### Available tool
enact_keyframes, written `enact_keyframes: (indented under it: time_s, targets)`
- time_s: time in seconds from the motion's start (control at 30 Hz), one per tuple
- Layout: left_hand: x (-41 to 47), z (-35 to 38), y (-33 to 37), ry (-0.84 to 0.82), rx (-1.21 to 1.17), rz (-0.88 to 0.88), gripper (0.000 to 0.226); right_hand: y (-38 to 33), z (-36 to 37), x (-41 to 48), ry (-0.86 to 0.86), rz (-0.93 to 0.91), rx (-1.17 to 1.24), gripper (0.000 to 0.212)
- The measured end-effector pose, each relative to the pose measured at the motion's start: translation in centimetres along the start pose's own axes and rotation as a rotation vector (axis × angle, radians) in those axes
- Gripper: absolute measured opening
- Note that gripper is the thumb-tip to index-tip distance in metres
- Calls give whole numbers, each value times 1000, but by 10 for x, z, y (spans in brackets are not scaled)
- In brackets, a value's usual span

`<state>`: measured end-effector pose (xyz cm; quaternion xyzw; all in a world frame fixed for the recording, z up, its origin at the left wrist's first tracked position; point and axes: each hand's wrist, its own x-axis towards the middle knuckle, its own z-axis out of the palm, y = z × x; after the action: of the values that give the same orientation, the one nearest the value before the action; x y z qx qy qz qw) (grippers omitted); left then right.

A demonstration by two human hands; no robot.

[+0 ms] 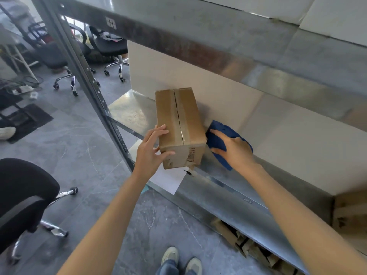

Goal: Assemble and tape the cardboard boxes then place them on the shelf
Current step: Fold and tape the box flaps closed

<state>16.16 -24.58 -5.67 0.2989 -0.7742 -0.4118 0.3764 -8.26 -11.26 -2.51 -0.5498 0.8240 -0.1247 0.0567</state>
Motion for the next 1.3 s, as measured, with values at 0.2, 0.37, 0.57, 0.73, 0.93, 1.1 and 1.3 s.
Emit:
enact_keyframes:
  time_s: [0.2,0.37,0.57,0.73,0.93,1.1,1.3]
  targets:
    - [0,1,-3,3,-11,-2,59,49,29,-15,-152,205,191,66]
    - [0,2,-3,10,-4,-6,60,74,42,-23,-131,281,185,73]
    - [1,2,-2,13,7,-13,61,80,45,-21,-84,293,329,83]
    - [1,1,-1,5,-9,-20,61,82,38,-21,-131,289,468,89]
    - [1,0,2,-12,-4,-43,60,78,28,-25,-185,307,437,89]
    - [0,-1,4,-16,25,-23,62,76,3,-33,-111,307,228,82]
    - [2,-6,4,-55,59,17,63,42,-26,-28,35,39,121,74]
